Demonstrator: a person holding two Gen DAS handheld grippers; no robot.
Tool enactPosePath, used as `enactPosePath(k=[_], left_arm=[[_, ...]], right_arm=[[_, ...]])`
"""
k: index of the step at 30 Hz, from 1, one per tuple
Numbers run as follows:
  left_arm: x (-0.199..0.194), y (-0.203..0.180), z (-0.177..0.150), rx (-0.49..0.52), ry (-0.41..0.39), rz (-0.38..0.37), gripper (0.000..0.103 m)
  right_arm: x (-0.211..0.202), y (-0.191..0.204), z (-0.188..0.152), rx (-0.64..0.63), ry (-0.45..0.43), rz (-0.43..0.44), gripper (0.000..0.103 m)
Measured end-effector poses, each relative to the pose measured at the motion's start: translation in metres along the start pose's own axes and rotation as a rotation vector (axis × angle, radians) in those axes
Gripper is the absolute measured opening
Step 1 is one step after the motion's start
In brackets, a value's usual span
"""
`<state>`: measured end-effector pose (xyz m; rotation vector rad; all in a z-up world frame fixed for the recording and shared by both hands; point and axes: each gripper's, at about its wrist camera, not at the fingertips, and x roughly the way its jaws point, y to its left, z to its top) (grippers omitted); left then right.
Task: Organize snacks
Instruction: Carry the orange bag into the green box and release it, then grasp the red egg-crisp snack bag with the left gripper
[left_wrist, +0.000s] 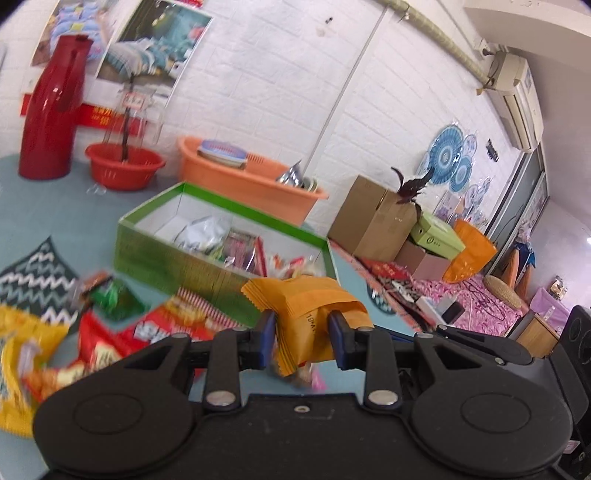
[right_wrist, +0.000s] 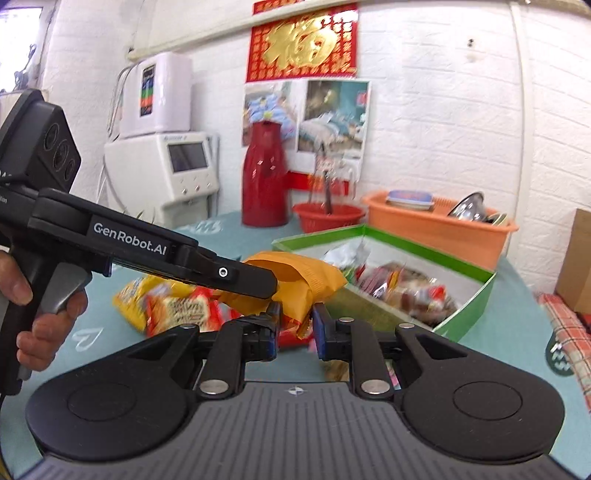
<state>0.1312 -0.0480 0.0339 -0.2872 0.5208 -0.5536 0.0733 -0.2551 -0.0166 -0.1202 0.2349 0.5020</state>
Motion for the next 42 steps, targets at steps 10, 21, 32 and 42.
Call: enactPosePath(k=[10,21,32,42], left_arm=[[0.051,0.010,0.047,0.008,-0.059,-0.057,0.061],[0.107,0.040,0.060,-0.028,-0.022,-0.057,0.062],[0.122,0.059,0.045,-0.038,0.007,0.066,0.103],[0.076,0.036,0.046,-0.020,-0.014,0.072,0.103]], right_arm=[[0.028,-0.042,0.026,0.057,-0.112,-0.080,0.034],[0.078,-0.076,0.021,0.091,-0.095,-0.109,0.034],[0.102,-0.073,-0.011,-0.071,-0.060,-0.210,0.103],[0.065,-0.063,0.006,-0.035,-0.092,-0.193,0.103]])
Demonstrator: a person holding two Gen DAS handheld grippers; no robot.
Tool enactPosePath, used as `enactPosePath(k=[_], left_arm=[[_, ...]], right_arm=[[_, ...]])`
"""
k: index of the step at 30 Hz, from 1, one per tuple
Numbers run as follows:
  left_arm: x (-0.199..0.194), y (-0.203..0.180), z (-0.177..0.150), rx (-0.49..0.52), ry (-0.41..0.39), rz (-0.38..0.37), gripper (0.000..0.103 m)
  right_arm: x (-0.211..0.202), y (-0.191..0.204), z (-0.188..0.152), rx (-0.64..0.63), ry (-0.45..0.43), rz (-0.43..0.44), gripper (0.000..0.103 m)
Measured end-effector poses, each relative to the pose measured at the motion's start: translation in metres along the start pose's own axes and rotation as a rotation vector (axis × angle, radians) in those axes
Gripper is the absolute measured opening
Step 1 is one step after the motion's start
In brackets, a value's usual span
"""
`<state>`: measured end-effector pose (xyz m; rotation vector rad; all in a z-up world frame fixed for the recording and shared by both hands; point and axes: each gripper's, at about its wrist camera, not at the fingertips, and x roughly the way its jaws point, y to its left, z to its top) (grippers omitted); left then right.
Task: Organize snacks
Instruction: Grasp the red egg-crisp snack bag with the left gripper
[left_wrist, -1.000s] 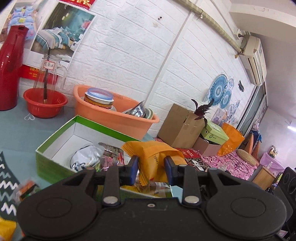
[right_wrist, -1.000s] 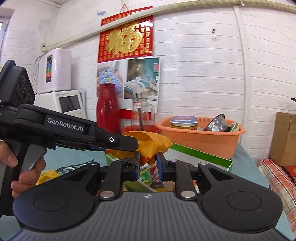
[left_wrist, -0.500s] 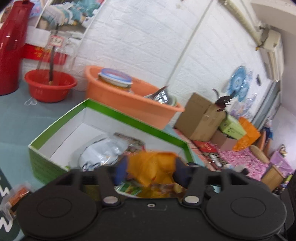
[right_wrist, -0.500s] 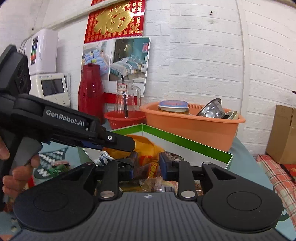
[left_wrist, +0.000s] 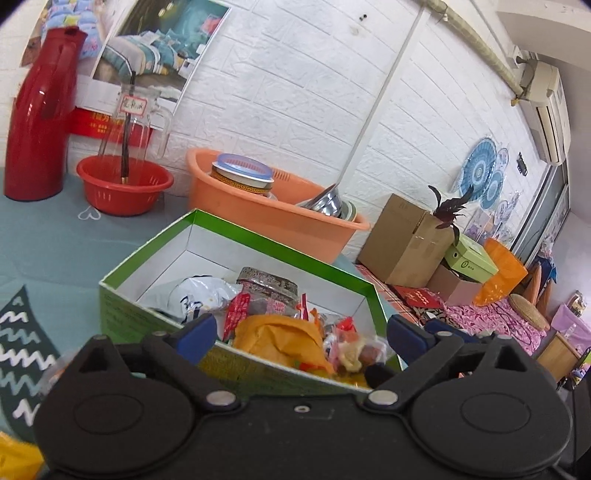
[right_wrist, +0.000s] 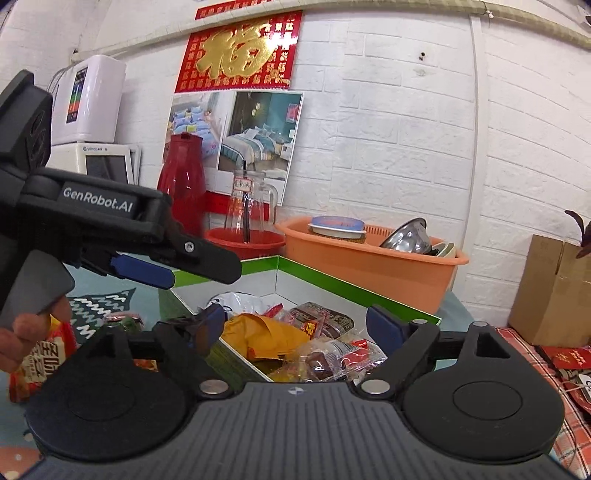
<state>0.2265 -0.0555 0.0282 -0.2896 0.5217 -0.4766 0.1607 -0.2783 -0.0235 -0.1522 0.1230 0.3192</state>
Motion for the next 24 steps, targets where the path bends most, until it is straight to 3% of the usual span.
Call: enactPosePath(k=[7,13,17,24], left_arm=[[-0.058,-0.001,-0.032,-0.010,0.020,0.062,0.103],[-0.103,0.030,-0.061,-0.054,0.027,0.145,0.103],[-0.122,0.067,-0.063,-0.132,0.005,0.262,0.103],[-0.125,0.104,-0.049,-0.195,-0.032,0.293,0.103]], right_arm=[[-0.039,0.018,0.001,0.036,0.039,0.083,0.103],[-0.058,0.046,-0.018,0.028,0.109,0.183,0.103],[-0.063,0.059,-0.026,0.038,0.144,0.213,0.103],[-0.064,0.072,-0.025,0.051,0.165,0.229,0.103]])
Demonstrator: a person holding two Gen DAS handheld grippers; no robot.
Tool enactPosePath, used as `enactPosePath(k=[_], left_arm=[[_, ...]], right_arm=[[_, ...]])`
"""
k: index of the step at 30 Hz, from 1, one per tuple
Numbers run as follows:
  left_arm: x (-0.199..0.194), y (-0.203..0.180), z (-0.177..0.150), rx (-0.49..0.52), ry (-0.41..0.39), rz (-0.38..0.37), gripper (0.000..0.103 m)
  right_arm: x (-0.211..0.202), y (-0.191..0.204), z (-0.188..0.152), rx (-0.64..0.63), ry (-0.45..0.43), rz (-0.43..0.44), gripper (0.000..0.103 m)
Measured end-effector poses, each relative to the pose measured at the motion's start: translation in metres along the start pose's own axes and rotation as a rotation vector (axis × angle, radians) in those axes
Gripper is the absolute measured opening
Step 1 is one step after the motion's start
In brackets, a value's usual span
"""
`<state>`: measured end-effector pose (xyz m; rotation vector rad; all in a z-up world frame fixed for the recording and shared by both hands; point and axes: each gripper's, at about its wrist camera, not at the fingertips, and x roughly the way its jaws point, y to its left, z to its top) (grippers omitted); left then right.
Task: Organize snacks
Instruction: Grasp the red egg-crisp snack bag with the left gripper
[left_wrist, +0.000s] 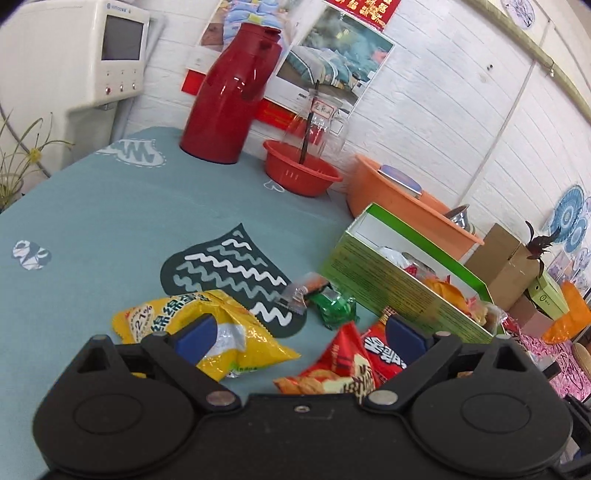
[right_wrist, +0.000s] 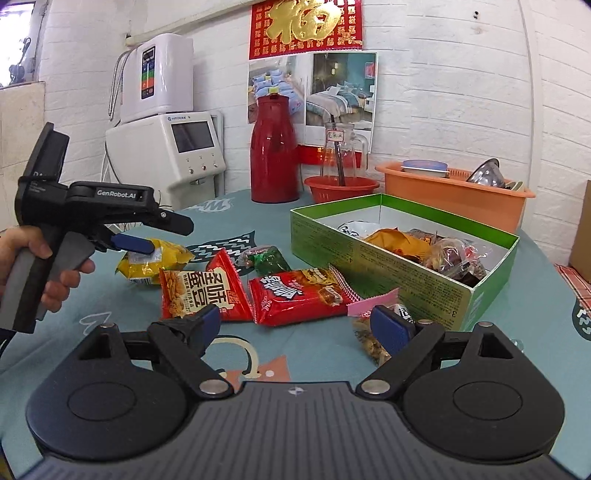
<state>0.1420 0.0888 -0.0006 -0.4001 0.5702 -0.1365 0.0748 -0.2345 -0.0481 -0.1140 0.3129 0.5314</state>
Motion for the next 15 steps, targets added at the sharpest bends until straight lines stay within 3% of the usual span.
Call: enactPosePath(k=[5,9,11,14,15], left_arm=[[0.015,-0.009,-0.009,0.059,0.080,-0.079,0.103],[0.030,-0.023,-0.024,0.158,0.126,-0.068,0.103],[0.033,-0.026,-0.030,0.186,0.155,-0.082,0.088],[0.029,-0.025,-0.040,0.151,0.206,-0.142,0.070],[0.026,-0.027,-0.046,0.141,0.228,-0.173,0.069]], right_arm=[[0.001,0.009,-0.001,-0.023,0.010,0.012,0.103],[0.003,0.011,-0.004,-0.008,0.025,0.022,0.103],[0.002,0.012,-0.005,-0.005,0.030,0.029,0.103],[0.000,0.013,-0.009,0.000,0.043,0.047,0.103],[0.000,0.013,-0.011,0.005,0.049,0.055,0.103]])
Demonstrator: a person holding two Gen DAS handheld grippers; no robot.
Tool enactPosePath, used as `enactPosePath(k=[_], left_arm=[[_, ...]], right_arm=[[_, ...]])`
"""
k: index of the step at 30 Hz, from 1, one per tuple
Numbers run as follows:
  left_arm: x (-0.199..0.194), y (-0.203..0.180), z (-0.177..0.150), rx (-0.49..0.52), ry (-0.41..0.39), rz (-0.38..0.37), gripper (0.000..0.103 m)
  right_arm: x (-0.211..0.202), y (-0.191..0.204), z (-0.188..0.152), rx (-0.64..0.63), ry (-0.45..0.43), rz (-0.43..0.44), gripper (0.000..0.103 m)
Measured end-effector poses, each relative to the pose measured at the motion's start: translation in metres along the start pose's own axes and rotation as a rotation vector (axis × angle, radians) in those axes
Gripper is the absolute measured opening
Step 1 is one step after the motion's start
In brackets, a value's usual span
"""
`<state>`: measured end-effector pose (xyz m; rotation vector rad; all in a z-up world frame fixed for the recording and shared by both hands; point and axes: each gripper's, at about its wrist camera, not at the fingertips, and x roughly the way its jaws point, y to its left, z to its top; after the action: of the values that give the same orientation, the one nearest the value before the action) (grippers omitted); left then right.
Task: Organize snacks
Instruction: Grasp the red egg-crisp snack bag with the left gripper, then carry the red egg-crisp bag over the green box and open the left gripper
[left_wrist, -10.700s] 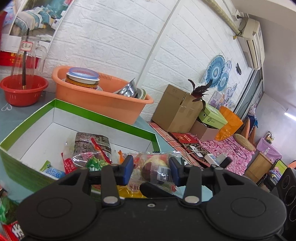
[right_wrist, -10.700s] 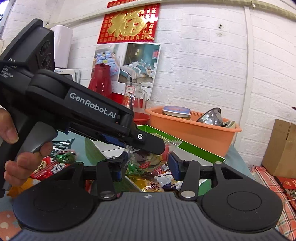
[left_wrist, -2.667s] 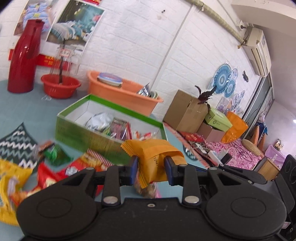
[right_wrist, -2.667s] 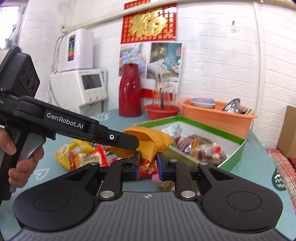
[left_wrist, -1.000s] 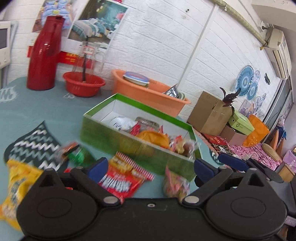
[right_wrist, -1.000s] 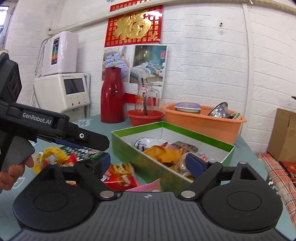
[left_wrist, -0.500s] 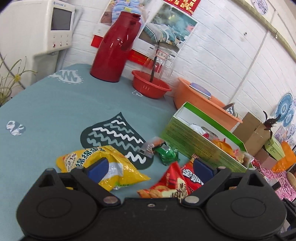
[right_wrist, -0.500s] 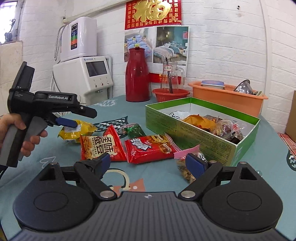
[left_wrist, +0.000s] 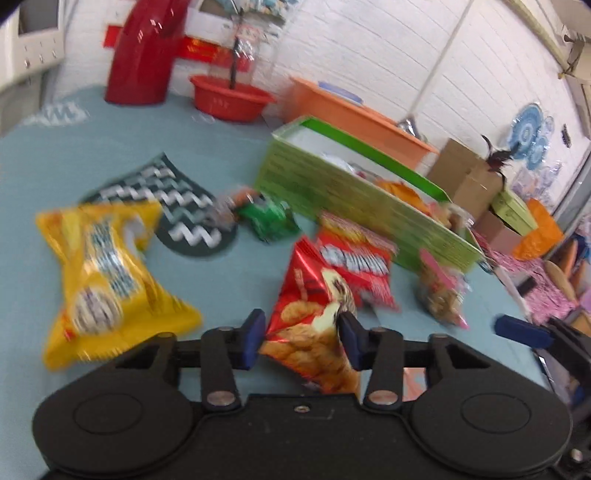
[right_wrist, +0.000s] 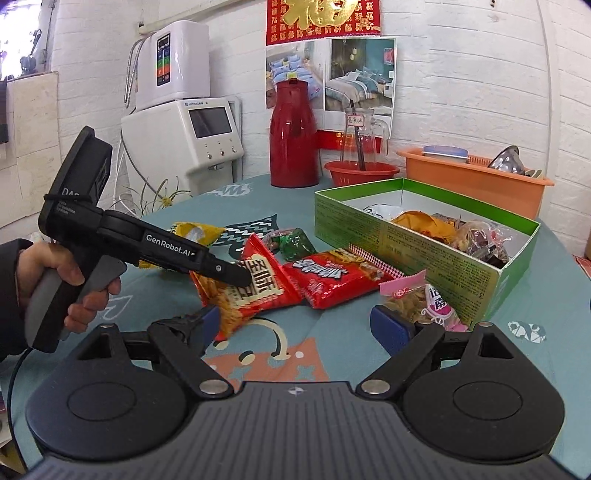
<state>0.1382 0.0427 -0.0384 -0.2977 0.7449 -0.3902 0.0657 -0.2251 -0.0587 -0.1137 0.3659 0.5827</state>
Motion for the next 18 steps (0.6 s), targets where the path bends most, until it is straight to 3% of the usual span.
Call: enactPosePath(k=[4,5,7,8,10,18], left_arm=[[-0.004,-0.017,-0.024,-0.008,0.058,-0.131,0.069],[-0.006,-0.021,-0.029,-0.012,0.062,-0.146,0.074],[-0.012,-0.027,-0.034,-0.028,0.033,-0.128,0.098],[-0.016,-0.028,-0.036,-0.033,0.011,-0.115,0.103],[-0.020,-0.029,-0.034,-0.052,-0.023,-0.099,0.103],[-0.009,-0.030,-0.034,-0.056,0.030,-0.133,0.103]], right_arm=[[0.004,0.003,-0.009,0.017,0.034,0.037,0.103],[0.006,0.004,-0.012,0.017,0.045,0.043,0.103],[0.008,0.005,-0.017,0.024,0.066,0.046,0.103],[0.009,0.005,-0.020,0.035,0.075,0.054,0.103],[0.012,0.006,-0.024,0.059,0.094,0.079,0.103],[0.021,0.011,-0.028,0.101,0.136,0.119,0.103]])
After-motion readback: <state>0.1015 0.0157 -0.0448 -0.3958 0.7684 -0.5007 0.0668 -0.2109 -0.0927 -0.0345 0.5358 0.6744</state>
